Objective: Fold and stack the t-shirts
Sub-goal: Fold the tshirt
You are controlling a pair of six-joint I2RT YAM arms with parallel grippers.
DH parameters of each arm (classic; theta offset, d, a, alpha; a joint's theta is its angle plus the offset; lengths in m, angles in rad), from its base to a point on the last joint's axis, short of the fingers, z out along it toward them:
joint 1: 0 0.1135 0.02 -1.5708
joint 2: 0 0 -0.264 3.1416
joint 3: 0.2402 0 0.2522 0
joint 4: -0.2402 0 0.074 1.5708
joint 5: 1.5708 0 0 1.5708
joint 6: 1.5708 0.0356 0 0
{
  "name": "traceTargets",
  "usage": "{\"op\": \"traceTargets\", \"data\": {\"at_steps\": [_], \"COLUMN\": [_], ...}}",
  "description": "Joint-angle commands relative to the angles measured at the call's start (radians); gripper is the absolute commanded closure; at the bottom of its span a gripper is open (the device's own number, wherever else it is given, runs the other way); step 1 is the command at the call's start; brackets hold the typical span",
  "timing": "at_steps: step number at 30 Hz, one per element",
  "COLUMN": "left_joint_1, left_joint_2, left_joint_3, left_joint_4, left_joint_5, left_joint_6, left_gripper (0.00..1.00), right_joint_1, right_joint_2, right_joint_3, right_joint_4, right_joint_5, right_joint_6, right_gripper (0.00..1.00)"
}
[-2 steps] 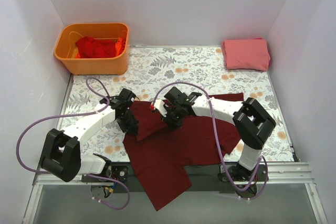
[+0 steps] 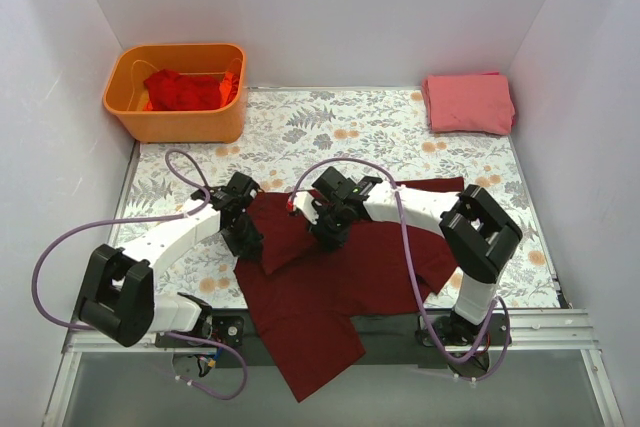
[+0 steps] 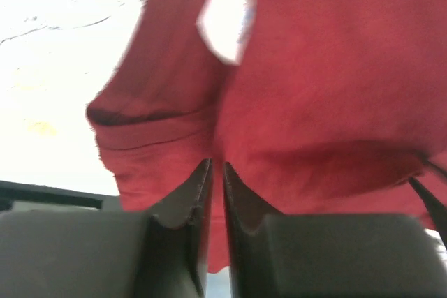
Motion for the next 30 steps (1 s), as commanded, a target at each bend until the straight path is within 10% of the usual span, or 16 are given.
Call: {"op": "traceTargets", "data": {"at_steps": [1, 10, 20, 30], "left_joint_1": [-0.010, 0.051, 0.178, 0.177], "left_joint_2": [-0.038, -0.081, 0.189, 0.394], "left_joint_3": [-0.022, 0.132, 0.219, 0.241], "left_joint_4": [-0.030, -0.018, 0.237, 0.292], "left_joint_5": [-0.065, -0.317, -0.360, -0.389], "left_joint_6": [-0.060, -0.041, 0.108, 0.094], "left_gripper": [0.82, 0.37, 0.44, 0.66], "right_joint_1": [0.002, -0.228, -0.890, -1.113], "right_joint_2": [0.015, -0.099, -0.248, -0.125], "right_joint_3": [0.023, 0.067, -0.135, -0.230], "right_joint_4": [-0.071, -0.056, 0.219, 0.385], "right_joint_5": [0.012, 0.187, 0.091, 0.000], "right_joint_6": [-0.018, 0.211, 0.557, 0.629], "right_gripper": [0.60, 0.48, 0.48, 0.64]}}
